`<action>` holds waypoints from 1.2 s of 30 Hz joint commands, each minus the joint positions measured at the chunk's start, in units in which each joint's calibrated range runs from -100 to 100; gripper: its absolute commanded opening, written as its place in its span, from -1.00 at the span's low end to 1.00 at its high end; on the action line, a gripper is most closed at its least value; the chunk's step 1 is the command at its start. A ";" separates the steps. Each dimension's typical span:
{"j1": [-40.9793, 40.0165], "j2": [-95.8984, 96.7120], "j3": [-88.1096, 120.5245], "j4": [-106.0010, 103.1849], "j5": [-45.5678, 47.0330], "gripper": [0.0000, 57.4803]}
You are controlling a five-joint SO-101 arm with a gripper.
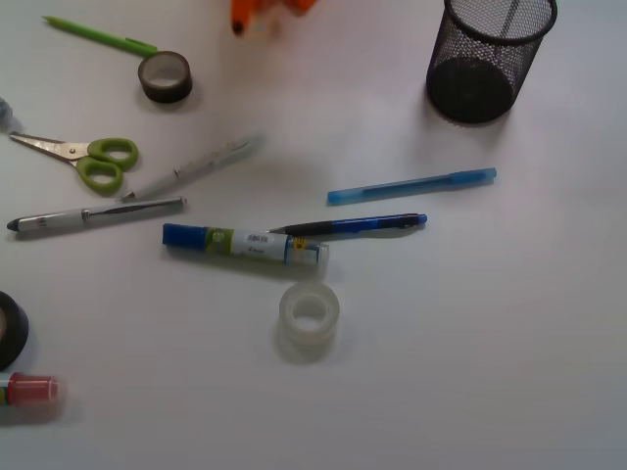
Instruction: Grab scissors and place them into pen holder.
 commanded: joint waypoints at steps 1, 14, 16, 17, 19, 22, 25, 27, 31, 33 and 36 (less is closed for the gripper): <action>5.05 12.17 -19.12 0.26 1.42 0.27; 14.70 80.00 -52.45 14.17 -1.90 0.00; 17.01 85.78 -59.34 17.67 -0.49 -0.06; 18.36 88.24 -62.51 19.15 0.10 -0.07; 20.90 92.92 -68.49 21.43 1.66 -0.08; 23.82 98.36 -75.91 24.75 3.66 -0.08; 24.49 102.35 -81.26 26.59 5.37 -0.09; 24.49 104.56 -83.07 26.85 5.86 -0.09; 24.34 108.30 -83.43 26.76 5.86 -0.09; 23.52 110.26 -83.43 26.76 5.86 -0.12; 21.87 112.81 -84.07 26.41 5.86 -0.42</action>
